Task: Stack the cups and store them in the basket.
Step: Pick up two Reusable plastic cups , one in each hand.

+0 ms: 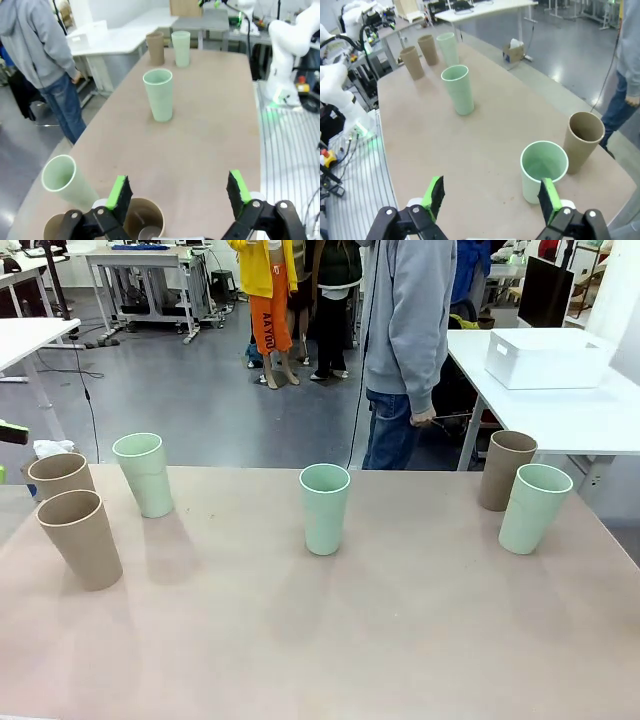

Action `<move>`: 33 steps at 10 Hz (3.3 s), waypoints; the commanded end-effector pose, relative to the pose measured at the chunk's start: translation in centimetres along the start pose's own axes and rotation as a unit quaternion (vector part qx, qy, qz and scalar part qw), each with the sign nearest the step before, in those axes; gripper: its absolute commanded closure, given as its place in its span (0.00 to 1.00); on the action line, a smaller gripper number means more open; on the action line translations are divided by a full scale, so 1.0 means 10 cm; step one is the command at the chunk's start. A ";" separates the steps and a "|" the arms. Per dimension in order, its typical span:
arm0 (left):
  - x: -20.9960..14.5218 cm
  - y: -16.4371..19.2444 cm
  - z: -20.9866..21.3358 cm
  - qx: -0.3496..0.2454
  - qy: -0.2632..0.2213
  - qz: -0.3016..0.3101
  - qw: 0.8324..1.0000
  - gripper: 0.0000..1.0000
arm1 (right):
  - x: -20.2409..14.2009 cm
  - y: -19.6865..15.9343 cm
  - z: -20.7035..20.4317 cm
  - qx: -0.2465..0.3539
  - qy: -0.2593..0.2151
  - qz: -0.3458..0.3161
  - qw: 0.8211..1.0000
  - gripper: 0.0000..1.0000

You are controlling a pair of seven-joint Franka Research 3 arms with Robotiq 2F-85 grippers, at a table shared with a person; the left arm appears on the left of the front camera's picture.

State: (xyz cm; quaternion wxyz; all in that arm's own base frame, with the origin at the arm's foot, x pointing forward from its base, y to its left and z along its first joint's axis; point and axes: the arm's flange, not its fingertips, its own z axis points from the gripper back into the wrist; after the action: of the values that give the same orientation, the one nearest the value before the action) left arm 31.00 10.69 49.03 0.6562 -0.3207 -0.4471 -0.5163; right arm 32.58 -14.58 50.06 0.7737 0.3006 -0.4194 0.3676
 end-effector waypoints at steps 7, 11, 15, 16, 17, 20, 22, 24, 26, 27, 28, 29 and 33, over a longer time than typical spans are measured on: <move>-0.04 -0.01 0.01 0.011 -0.007 0.067 0.998 0.00 | 0.00 -0.17 -0.04 0.010 -0.009 -0.034 0.999 0.00; -0.04 -0.01 0.01 0.011 -0.007 0.067 0.998 0.00 | 0.00 -0.17 -0.04 0.010 -0.009 -0.034 0.999 0.00; -0.04 -0.01 0.01 0.011 -0.007 0.067 0.998 0.00 | 0.00 -0.17 -0.04 0.010 -0.009 -0.034 0.999 0.00; -0.04 -0.01 0.01 0.011 -0.007 0.067 0.998 0.00 | 0.00 -0.17 -0.04 0.010 -0.009 -0.034 0.999 0.00; -0.04 -0.01 0.01 0.011 -0.007 0.067 0.998 0.00 | 0.00 -0.17 -0.04 0.010 -0.009 -0.034 0.999 0.00; -0.04 -0.01 0.01 0.011 -0.007 0.067 0.998 0.00 | 0.00 -0.17 -0.04 0.010 -0.009 -0.034 0.999 0.00; -0.04 -0.01 0.01 0.011 -0.007 0.067 0.998 0.00 | 0.00 -0.17 -0.04 0.010 -0.009 -0.034 0.999 0.00; -0.04 -0.01 0.01 0.011 -0.007 0.067 0.998 0.00 | 0.00 -0.17 -0.04 0.010 -0.009 -0.034 0.999 0.00; -0.04 -0.01 0.01 0.011 -0.007 0.067 0.998 0.00 | 0.00 -0.17 -0.04 0.010 -0.009 -0.034 0.999 0.00; -0.04 -0.01 0.01 0.011 -0.007 0.067 0.998 0.00 | 0.00 -0.17 -0.04 0.010 -0.009 -0.034 0.999 0.00; -0.04 -0.01 0.01 0.011 -0.007 0.067 0.998 0.00 | 0.00 -0.17 -0.04 0.010 -0.009 -0.034 0.999 0.00; -0.04 -0.01 0.01 0.011 -0.007 0.067 0.998 0.00 | 0.00 -0.17 -0.04 0.010 -0.009 -0.034 0.999 0.00; -0.04 -0.01 0.01 0.011 -0.007 0.067 0.998 0.00 | 0.00 -0.17 -0.04 0.010 -0.009 -0.034 0.999 0.00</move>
State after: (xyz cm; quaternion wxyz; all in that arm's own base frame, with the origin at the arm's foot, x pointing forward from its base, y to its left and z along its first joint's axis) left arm 30.52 11.00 48.56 0.7000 -0.3438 -0.4233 -0.4611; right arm 33.67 -15.07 49.39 0.7898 0.3236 -0.3973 0.3371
